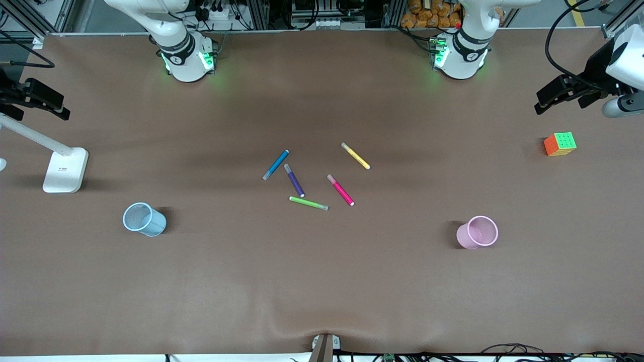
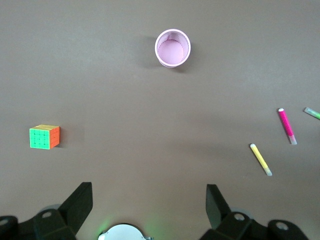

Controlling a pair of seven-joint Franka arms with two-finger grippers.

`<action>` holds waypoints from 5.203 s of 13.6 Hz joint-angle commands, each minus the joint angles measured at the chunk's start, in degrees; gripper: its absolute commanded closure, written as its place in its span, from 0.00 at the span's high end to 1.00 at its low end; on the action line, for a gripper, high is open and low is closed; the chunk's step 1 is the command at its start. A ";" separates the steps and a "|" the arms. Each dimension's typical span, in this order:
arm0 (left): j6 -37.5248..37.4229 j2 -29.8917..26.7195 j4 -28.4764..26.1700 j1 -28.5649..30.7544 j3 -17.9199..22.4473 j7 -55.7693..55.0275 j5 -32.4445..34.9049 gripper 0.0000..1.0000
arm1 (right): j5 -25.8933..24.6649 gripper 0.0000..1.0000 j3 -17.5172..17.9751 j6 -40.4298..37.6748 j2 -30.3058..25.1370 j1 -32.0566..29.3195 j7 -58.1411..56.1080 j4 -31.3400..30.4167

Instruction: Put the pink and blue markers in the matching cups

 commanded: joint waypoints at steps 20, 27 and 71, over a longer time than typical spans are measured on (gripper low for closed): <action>-3.51 0.41 2.17 0.73 -0.55 8.31 3.16 1.00 | -0.39 1.00 -0.14 -0.24 -1.53 -0.48 -0.25 -1.15; -3.42 0.67 1.91 0.64 -0.55 8.39 3.16 1.00 | -0.39 1.00 -0.14 -0.24 -1.53 -0.48 -0.25 -1.15; 35.77 52.00 11.49 -32.75 -12.15 -80.10 24.96 0.66 | -4.78 1.00 -0.31 1.69 14.82 -1.01 -0.25 2.02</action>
